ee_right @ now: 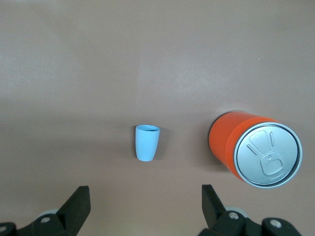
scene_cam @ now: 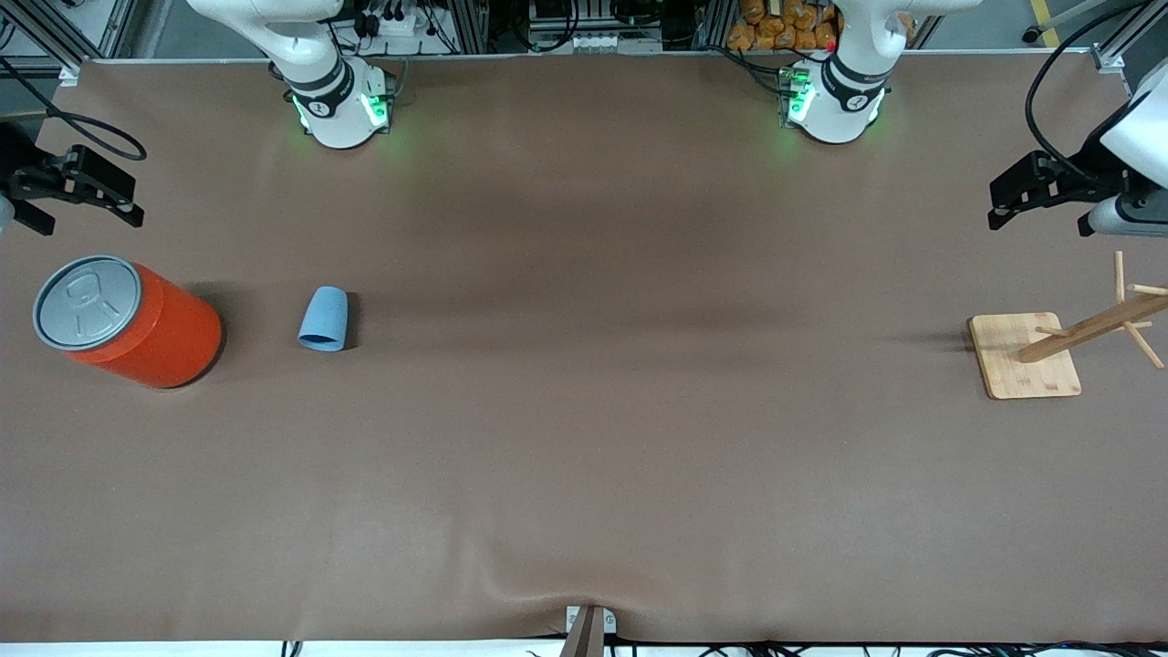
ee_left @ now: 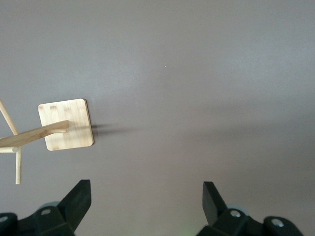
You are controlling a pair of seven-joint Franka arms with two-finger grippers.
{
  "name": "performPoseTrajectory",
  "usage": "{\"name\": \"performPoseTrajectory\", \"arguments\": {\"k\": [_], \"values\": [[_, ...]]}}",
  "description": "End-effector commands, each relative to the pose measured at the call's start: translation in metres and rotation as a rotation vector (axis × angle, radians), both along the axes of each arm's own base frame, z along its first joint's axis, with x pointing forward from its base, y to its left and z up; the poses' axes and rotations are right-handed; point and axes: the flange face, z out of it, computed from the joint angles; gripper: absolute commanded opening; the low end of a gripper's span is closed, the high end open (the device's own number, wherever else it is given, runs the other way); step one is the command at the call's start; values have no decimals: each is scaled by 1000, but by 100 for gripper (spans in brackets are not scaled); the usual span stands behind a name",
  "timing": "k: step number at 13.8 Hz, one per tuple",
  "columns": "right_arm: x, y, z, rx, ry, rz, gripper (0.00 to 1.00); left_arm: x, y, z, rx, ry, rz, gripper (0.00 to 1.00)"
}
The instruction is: Flip cup
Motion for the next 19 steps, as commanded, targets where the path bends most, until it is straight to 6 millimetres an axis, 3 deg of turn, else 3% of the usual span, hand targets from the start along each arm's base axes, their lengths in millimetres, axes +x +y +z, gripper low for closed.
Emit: {"name": "performPoseTrajectory", "arguments": {"k": [1, 10, 14, 16, 19], "values": [[1, -3, 3, 16, 6, 7, 100, 3, -1, 7, -1, -14, -19, 100], [5, -2, -6, 18, 22, 13, 100, 1, 3, 10, -1, -13, -1, 100], [42, 6, -76, 21, 146, 32, 100, -2, 4, 10, -3, 0, -1, 100], [44, 17, -83, 15, 159, 39, 100, -2, 4, 11, -4, -4, -1, 100], [52, 18, -142, 8, 214, -69, 100, -4, 4, 17, -4, -13, -16, 100]]}}
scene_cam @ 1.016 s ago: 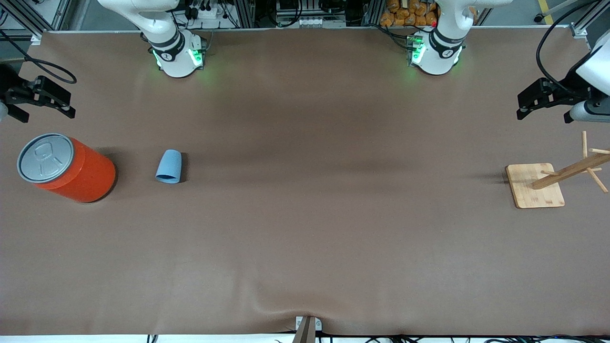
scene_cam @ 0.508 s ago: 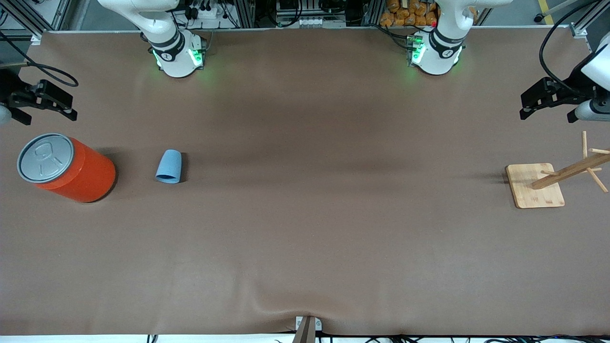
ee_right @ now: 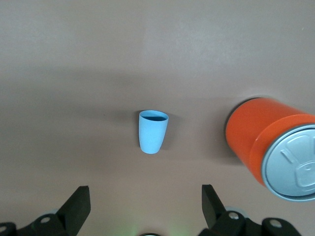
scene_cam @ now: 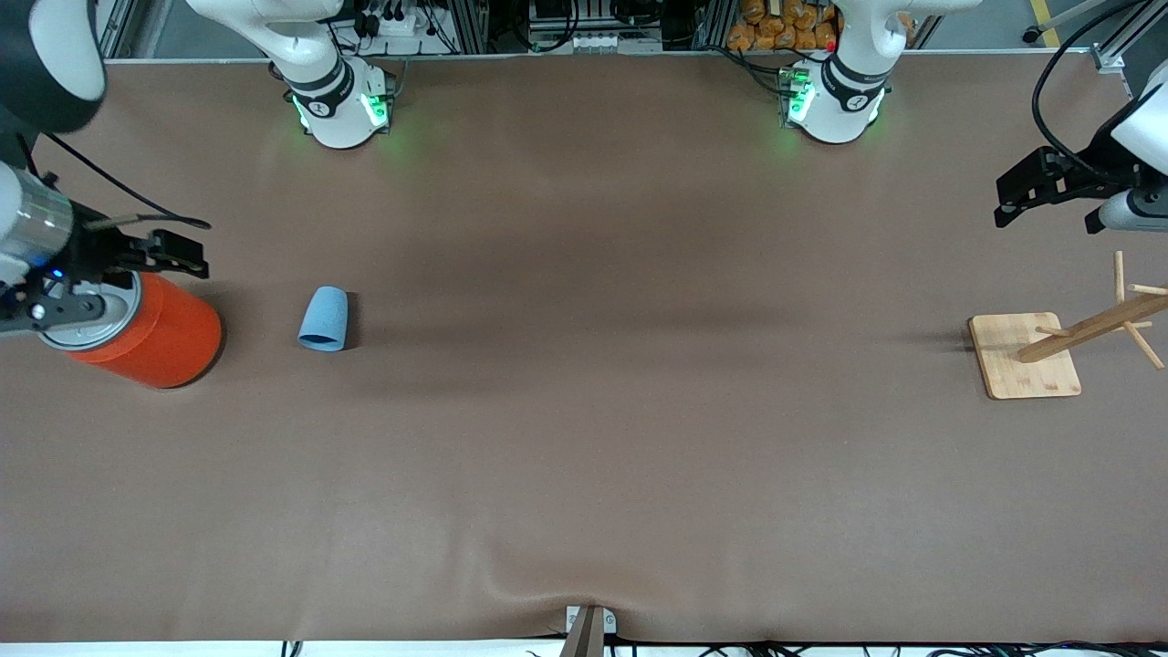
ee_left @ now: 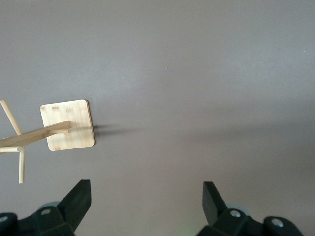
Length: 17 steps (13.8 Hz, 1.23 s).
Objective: Flip cup
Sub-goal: 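Reach the right gripper down to the blue cup and close on it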
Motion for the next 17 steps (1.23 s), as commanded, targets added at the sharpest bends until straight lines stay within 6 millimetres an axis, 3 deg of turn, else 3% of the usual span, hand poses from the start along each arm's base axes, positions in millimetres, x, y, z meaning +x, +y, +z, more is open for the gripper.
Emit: {"name": "performPoseTrajectory", "arguments": {"k": [1, 5, 9, 13, 17], "values": [[-3, 2, -47, -6, 22, -76, 100, -3, -1, 11, -2, -8, -11, 100], [-16, 2, -114, -10, 74, -77, 100, 2, -7, 5, 3, -4, -15, 100], [-27, 9, -160, -9, 52, -68, 100, 3, -10, 13, -6, -38, -39, 100], [-56, 19, -219, -7, 0, -49, 100, 6, 0, 14, -3, -55, -22, 100], [-70, 23, -263, -2, -70, -37, 100, 11, -4, 12, -4, -80, -21, 100]]}}
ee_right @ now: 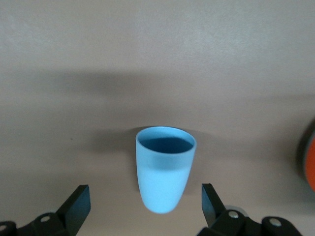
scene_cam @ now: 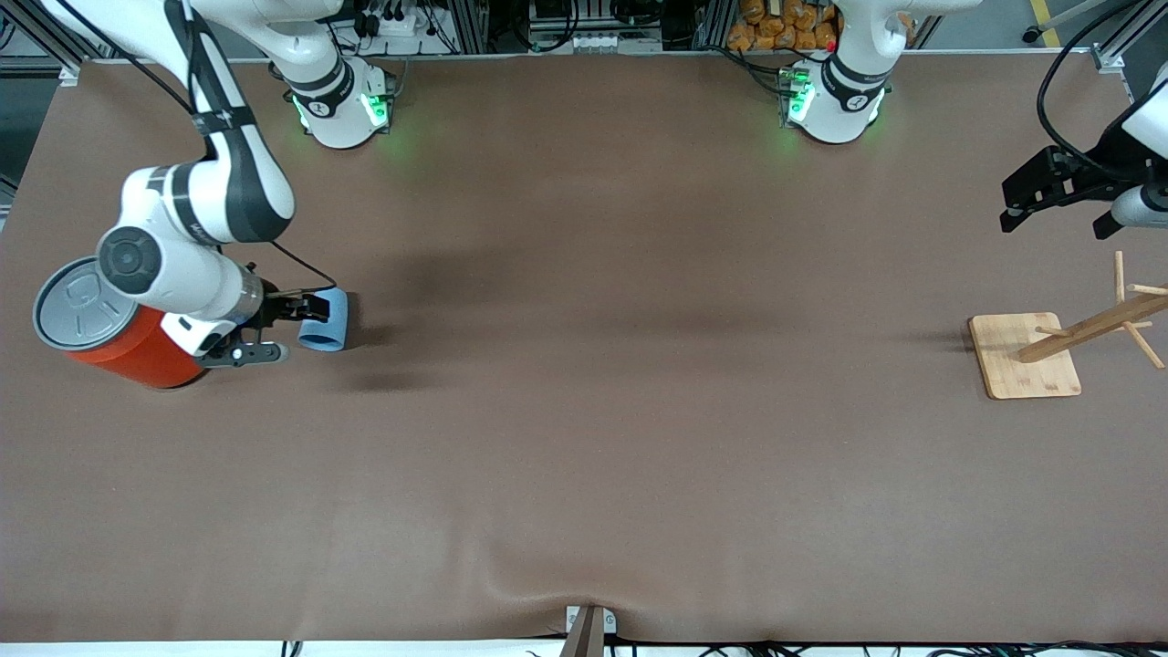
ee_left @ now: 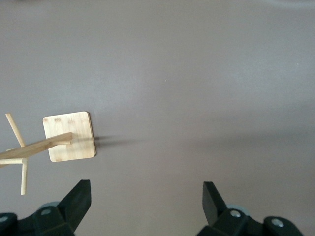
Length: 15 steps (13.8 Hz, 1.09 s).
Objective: Flip cup
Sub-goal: 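Reach the right gripper down to the blue cup and close on it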
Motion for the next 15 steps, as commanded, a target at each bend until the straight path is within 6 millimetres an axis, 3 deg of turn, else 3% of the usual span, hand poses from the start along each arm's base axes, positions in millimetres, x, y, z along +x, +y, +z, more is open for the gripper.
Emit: {"name": "performPoseTrajectory", "arguments": {"k": [1, 5, 7, 10, 12, 14, 15], "values": [[-20, 3, -15, 4, -39, -1, 100, 7, 0, 0, 2, -21, -12, 100], [-39, -4, -55, 2, -26, -9, 100, 11, 13, -5, 4, -15, 0, 100], [-42, -12, -71, 6, -24, -4, 100, 17, 12, -9, 2, -25, -2, 100], [-41, -41, -96, 15, -24, 1, 100, 30, 9, -23, 3, -30, -6, 100], [-42, -39, -106, 16, -29, 3, 94, 39, 4, -34, 3, -31, -14, 100], [-43, -29, -109, 17, -15, 23, 27, 53, -5, -49, 3, -42, -27, 100], [-41, -21, -106, 17, -21, 32, 8, 61, -11, -60, 2, -44, -36, 100]]}}
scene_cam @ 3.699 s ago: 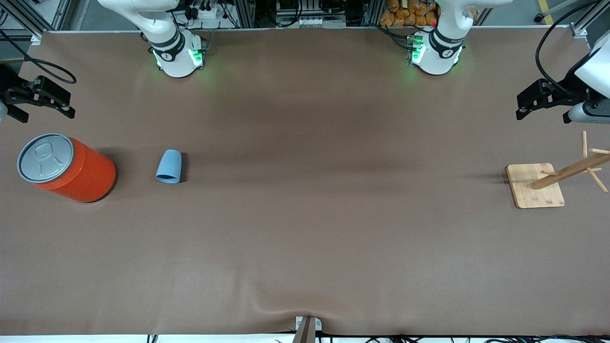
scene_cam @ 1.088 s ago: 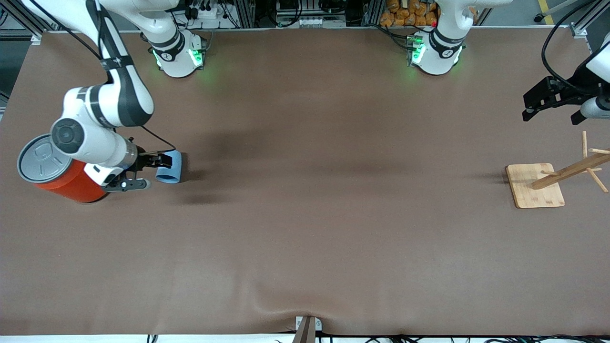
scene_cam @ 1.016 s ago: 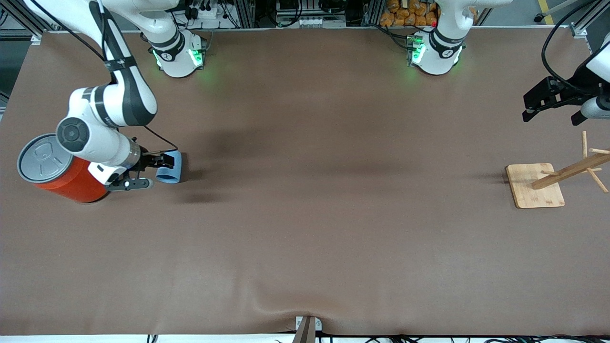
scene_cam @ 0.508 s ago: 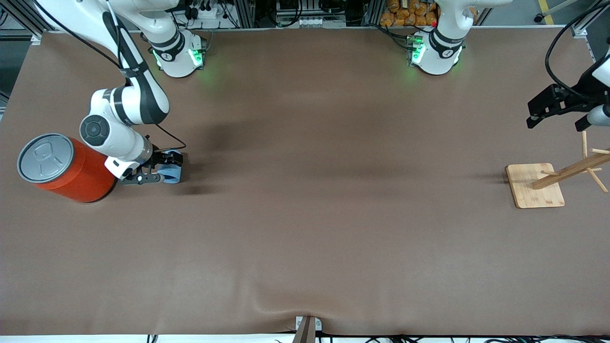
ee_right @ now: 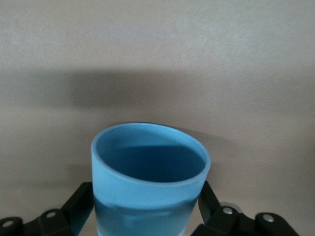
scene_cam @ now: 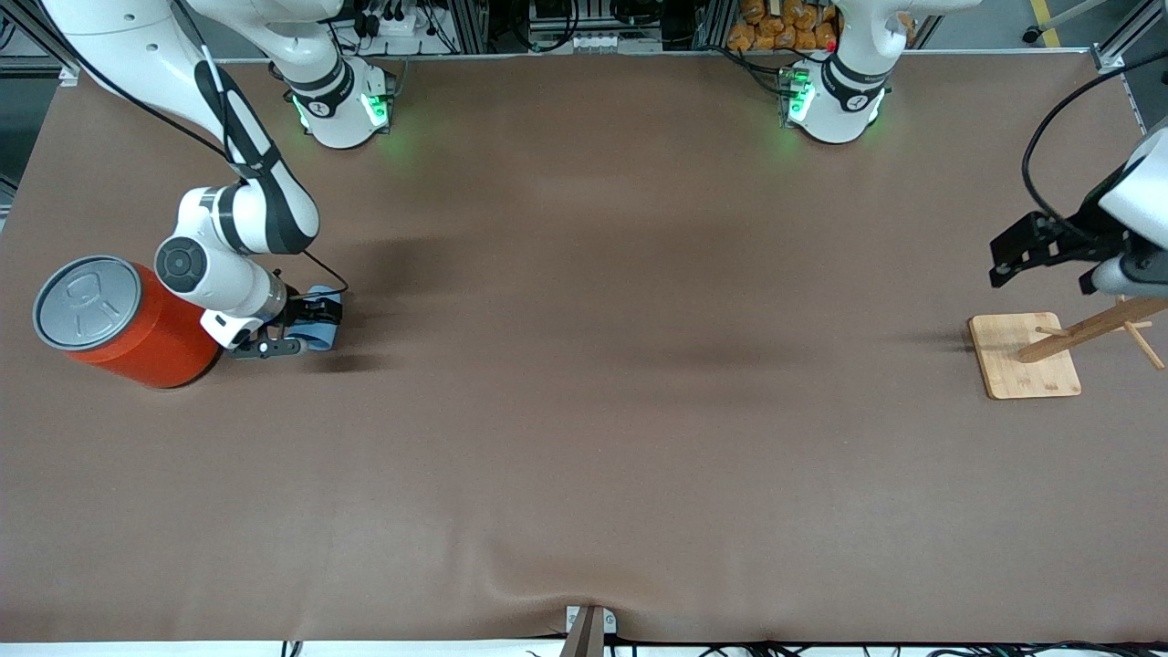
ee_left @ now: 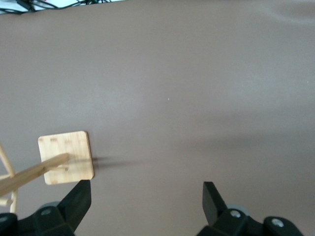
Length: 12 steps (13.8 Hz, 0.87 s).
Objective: Flip cup
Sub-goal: 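Lift the cup with the right gripper while the left gripper reaches in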
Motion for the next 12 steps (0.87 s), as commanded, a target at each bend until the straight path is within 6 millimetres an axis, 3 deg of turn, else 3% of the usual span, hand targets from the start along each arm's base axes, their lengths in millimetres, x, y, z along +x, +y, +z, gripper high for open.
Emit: {"name": "performPoseTrajectory", "arguments": {"k": [1, 3, 5, 6, 9, 10, 12], "values": [[3, 19, 6, 8, -25, 42, 0, 17, -16, -17, 5, -16, -43, 100], [17, 45, 23, 22, -48, 93, 0, 16, -30, -20, 39, -15, -75, 100], [32, 90, 48, 48, -44, 172, 0, 17, -41, -26, 40, -5, -97, 100], [37, 125, 64, 67, -41, 231, 0, 20, -46, -33, 38, 4, -106, 100], [39, 257, 114, 148, -142, 430, 0, 39, -51, -72, 31, 36, -109, 100], [38, 310, 123, 171, -173, 520, 0, 43, -53, -81, 26, 38, -111, 100], [25, 391, 134, 189, -218, 669, 0, 49, -57, -99, 18, 61, -113, 100]]}}
